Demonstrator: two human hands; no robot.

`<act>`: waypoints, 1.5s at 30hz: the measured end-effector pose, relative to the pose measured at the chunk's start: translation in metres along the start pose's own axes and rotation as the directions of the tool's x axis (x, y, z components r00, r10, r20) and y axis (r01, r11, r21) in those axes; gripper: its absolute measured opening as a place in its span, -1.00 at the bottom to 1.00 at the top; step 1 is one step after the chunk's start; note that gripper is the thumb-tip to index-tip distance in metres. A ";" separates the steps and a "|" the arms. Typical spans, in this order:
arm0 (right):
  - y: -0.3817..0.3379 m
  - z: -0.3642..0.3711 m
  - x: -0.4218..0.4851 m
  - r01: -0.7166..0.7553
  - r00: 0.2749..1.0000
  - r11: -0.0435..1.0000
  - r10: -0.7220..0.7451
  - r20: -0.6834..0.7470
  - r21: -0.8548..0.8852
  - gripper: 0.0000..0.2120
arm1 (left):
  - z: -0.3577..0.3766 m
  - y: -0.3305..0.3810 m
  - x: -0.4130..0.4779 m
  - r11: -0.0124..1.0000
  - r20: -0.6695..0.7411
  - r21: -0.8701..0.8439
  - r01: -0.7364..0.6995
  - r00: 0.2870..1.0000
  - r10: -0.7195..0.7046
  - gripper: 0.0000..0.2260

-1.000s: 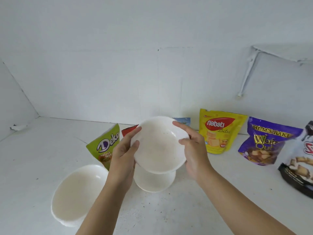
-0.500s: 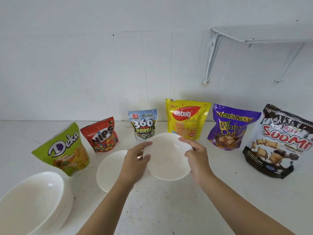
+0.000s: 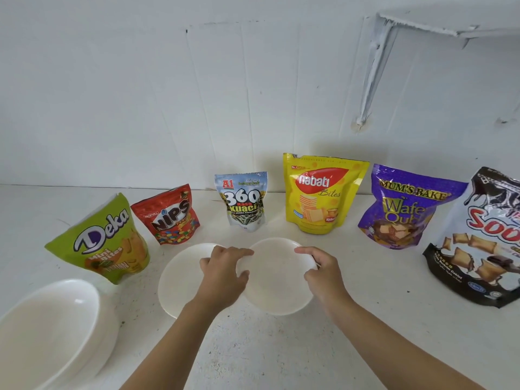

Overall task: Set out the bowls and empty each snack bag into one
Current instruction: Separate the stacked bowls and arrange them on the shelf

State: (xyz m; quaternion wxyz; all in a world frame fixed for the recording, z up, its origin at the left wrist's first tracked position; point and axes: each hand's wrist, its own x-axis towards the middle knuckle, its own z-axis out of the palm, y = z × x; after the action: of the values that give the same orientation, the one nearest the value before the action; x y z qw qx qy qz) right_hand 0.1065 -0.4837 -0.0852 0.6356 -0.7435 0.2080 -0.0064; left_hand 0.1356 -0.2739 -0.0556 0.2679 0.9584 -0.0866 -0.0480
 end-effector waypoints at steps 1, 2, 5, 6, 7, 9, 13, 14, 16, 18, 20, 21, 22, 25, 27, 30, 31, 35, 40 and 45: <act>0.001 0.001 -0.001 0.007 1.000 1.000 -0.007 0.001 -0.016 -0.37 | 0.001 -0.001 -0.001 1.000 0.008 0.002 0.001 1.000 -0.001 -0.64; 0.001 0.002 -0.001 0.017 1.000 0.999 -0.017 -0.001 -0.028 -0.38 | 0.002 -0.002 -0.001 1.000 0.014 -0.006 0.005 1.000 -0.005 -0.64; -0.002 0.003 -0.002 0.044 0.999 0.998 -0.045 -0.027 -0.054 -0.44 | 0.004 -0.004 -0.002 0.999 0.006 -0.036 0.018 1.000 -0.018 -0.66; -0.006 0.003 -0.002 0.062 0.997 0.996 -0.065 -0.038 -0.069 -0.47 | 0.004 -0.004 -0.001 0.999 -0.007 -0.050 0.020 1.000 -0.020 -0.67; -0.010 0.003 -0.003 0.090 0.995 0.992 -0.094 -0.045 -0.089 -0.50 | 0.003 -0.004 -0.001 0.997 -0.021 -0.072 0.020 1.000 -0.021 -0.68; -0.022 0.001 -0.007 0.182 0.980 0.974 -0.191 -0.054 -0.137 -0.53 | -0.003 -0.003 -0.001 0.991 -0.057 -0.137 0.002 0.998 -0.010 -0.70; -0.053 0.004 -0.014 0.340 0.938 0.933 -0.345 -0.027 -0.122 -0.56 | -0.033 0.004 -0.002 0.970 -0.188 -0.236 -0.060 0.982 0.016 -0.73; -0.061 0.006 -0.016 0.352 0.935 0.932 -0.355 -0.013 -0.086 -0.58 | -0.044 0.005 -0.004 0.965 -0.231 -0.248 -0.081 0.973 0.022 -0.74; -0.078 0.013 -0.020 0.394 0.919 0.919 -0.394 0.005 -0.022 -0.63 | -0.067 0.005 -0.011 0.956 -0.311 -0.265 -0.128 0.949 0.041 -0.77; -0.093 0.020 -0.026 0.444 0.895 0.895 -0.445 0.024 0.027 -0.70 | -0.089 0.004 -0.020 0.946 -0.390 -0.275 -0.173 0.919 0.055 -0.81; -0.108 0.034 -0.036 0.485 0.870 0.873 -0.488 0.065 0.061 -0.74 | -0.112 -0.002 -0.033 0.942 -0.455 -0.280 -0.187 0.890 0.041 -0.84; -0.113 0.041 -0.040 0.503 0.857 0.862 -0.507 0.088 0.066 -0.74 | -0.122 -0.007 -0.038 0.940 -0.474 -0.284 -0.188 0.880 0.033 -0.86; -0.118 0.049 -0.045 0.521 0.842 0.851 -0.526 0.119 0.067 -0.75 | -0.130 -0.011 -0.044 0.938 -0.488 -0.293 -0.186 0.872 0.021 -0.88; -0.132 0.081 -0.059 0.569 0.787 0.821 -0.560 0.259 0.043 -0.79 | -0.156 -0.036 -0.066 0.930 -0.520 -0.331 -0.159 0.853 -0.039 -0.89; -0.138 0.104 -0.068 0.609 0.739 0.793 -0.579 0.346 0.027 -0.80 | -0.168 -0.055 -0.082 0.938 -0.549 -0.325 -0.120 0.831 -0.084 -0.85; -0.140 0.142 -0.083 0.682 0.645 0.731 -0.604 0.469 0.003 -0.83 | -0.183 -0.086 -0.112 0.975 -0.598 -0.222 -0.024 0.793 -0.117 -0.84; -0.139 0.155 -0.087 0.702 0.618 0.712 -0.605 0.503 -0.006 -0.84 | -0.186 -0.098 -0.122 0.983 -0.610 -0.182 0.007 0.783 -0.118 -0.84; -0.130 0.208 -0.102 0.758 0.532 0.652 -0.598 0.599 -0.022 -0.88 | -0.194 -0.145 -0.157 0.978 -0.623 -0.094 0.187 0.755 -0.204 -0.82; -0.113 0.259 -0.112 0.734 0.556 0.672 -0.507 0.658 -0.102 -0.87 | -0.185 -0.194 -0.185 0.891 -0.468 -0.056 0.450 0.777 -0.422 -0.78; -0.097 0.288 -0.116 0.684 0.615 0.696 -0.387 0.687 -0.219 -0.72 | -0.170 -0.212 -0.190 0.850 -0.355 -0.179 0.495 0.773 -0.526 -0.74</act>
State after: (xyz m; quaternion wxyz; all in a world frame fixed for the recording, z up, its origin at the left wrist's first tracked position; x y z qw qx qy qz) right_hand 0.1089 -0.1653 -0.0193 0.4368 -0.8616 -0.2462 0.0792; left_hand 0.0024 0.0271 -0.0128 0.2925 0.9246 0.2338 0.0702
